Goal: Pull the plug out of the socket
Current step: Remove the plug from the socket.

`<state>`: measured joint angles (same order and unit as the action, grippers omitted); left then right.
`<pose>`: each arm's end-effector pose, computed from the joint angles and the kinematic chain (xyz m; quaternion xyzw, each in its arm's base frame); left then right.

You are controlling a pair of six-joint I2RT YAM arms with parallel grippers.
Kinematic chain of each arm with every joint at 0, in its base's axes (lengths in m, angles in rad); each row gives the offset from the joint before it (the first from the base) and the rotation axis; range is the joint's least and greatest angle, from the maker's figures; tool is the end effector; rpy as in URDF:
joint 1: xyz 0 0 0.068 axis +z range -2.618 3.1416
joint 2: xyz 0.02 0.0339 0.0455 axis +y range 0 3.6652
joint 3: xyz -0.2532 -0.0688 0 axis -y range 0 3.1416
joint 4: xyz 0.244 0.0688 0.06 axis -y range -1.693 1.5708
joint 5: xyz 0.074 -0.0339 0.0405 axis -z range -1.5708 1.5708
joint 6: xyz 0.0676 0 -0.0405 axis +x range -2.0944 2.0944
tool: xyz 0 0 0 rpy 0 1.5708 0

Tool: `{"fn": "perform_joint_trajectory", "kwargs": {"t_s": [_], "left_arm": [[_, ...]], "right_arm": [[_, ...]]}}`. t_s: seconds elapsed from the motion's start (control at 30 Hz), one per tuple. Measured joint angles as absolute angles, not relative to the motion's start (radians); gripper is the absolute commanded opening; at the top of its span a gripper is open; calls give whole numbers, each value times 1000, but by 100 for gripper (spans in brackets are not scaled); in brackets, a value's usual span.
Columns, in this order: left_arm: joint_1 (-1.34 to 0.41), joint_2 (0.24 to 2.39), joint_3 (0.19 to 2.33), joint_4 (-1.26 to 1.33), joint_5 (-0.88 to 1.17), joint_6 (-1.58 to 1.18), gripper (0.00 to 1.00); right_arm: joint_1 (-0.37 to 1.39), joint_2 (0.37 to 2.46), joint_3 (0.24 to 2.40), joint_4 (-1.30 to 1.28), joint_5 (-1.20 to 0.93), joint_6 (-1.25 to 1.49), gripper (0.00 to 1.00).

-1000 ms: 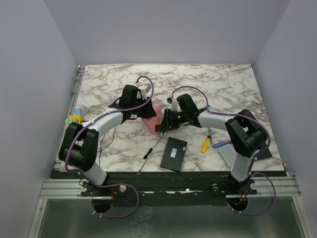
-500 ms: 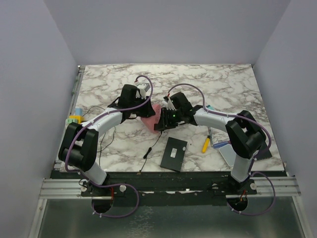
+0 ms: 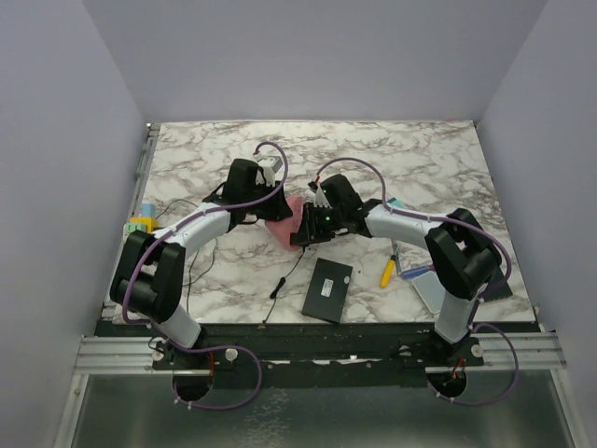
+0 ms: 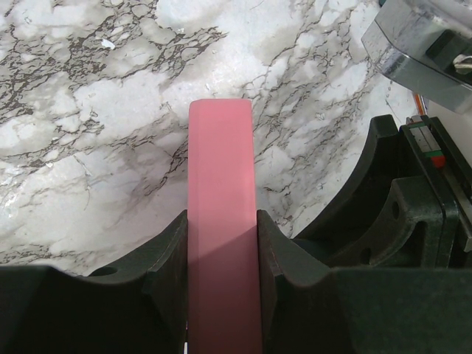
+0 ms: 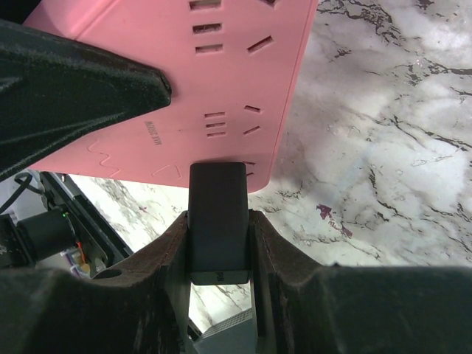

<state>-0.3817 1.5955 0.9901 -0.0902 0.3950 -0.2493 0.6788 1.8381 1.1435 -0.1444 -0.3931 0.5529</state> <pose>0.3297 -0.1604 0.1897 0.1417 0.8807 -0.2979 0.3399 0.2981 0.2738 0.1461 -0.1273 0.9096 0.3516 0.1811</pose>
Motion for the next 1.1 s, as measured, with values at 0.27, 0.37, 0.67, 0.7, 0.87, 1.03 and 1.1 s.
{"fn": "perform_joint_trajectory", "kwargs": {"t_s": [0.27,0.37,0.67,0.7,0.87,1.03,1.1], "left_arm": [[-382,1596,990,-89,396,-242,0],[-382,1596,990,-89,397,-242,0],[-383,1596,991,-91,397,-242,0],[-383,1596,991,-91,397,-242,0],[-383,1596,991,-93,396,-241,0],[-383,1596,993,-96,396,-237,0],[-383,1596,993,-96,396,-236,0]], "right_arm": [[663,1818,1050,4,-441,549,0],[655,1814,1021,57,-462,545,0],[608,1812,958,164,-584,509,0],[603,1812,957,165,-596,501,0],[588,1812,955,164,-638,464,0],[580,1812,955,163,-638,443,0],[579,1812,955,163,-638,441,0]]}}
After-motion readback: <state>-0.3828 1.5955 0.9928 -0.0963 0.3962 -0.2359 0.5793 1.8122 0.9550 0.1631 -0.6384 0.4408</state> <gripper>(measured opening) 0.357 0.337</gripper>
